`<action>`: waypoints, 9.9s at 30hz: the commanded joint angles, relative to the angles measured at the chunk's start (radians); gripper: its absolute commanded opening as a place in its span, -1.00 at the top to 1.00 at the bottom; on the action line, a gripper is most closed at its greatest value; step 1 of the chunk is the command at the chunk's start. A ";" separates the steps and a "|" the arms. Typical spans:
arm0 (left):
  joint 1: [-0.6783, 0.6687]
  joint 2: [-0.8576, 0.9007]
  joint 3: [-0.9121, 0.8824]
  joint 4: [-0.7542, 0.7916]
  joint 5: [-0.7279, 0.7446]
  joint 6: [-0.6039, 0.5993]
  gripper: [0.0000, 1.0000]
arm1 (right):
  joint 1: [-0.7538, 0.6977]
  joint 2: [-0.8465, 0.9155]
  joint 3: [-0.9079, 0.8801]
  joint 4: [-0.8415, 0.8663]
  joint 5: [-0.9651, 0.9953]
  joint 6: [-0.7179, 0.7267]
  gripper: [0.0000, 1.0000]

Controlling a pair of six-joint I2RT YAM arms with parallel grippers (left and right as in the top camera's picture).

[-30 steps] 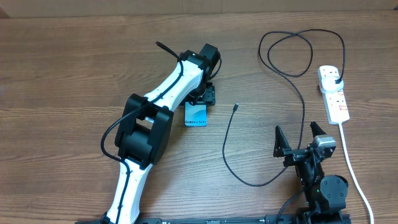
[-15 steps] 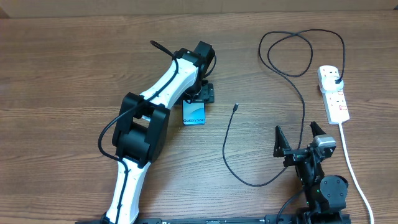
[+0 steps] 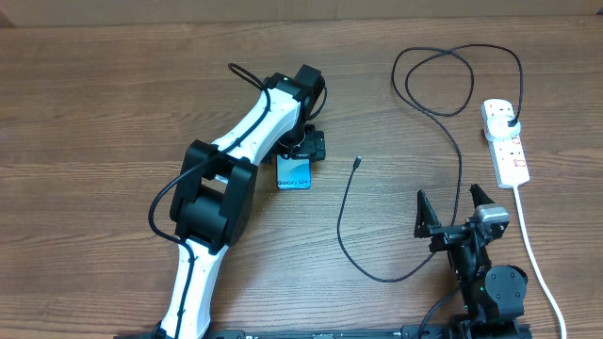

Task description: Plug charger to phone and switch on socket

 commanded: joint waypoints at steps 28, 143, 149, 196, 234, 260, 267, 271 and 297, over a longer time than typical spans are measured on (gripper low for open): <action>0.003 0.021 0.019 0.002 0.023 0.009 -0.50 | -0.002 -0.005 -0.010 0.006 -0.005 0.006 -1.00; 0.278 0.019 0.207 -0.257 1.236 0.147 -0.22 | -0.002 -0.005 -0.010 0.006 -0.005 0.006 -1.00; 0.306 0.019 0.207 -0.258 1.386 0.156 -0.22 | -0.002 -0.005 -0.010 0.006 -0.005 0.006 -1.00; 0.392 0.019 0.207 -0.356 1.578 0.148 -0.23 | -0.002 -0.005 -0.010 0.006 -0.005 0.006 -1.00; 0.392 0.019 0.207 -0.385 1.578 0.151 -0.25 | -0.002 -0.005 -0.010 0.006 -0.005 0.006 -1.00; 0.392 0.019 0.207 -0.410 1.578 0.153 -0.25 | -0.002 -0.005 -0.010 0.006 -0.005 0.006 -1.00; 0.392 0.019 0.207 -0.410 1.578 0.152 -0.25 | -0.002 -0.005 -0.010 0.006 -0.005 0.006 -1.00; 0.392 0.019 0.207 -0.410 1.578 0.152 -0.26 | -0.002 -0.005 -0.010 0.006 -0.005 0.006 -1.00; 0.392 0.019 0.207 -0.411 1.578 0.152 -0.25 | -0.003 0.003 0.121 0.011 -0.602 0.542 -1.00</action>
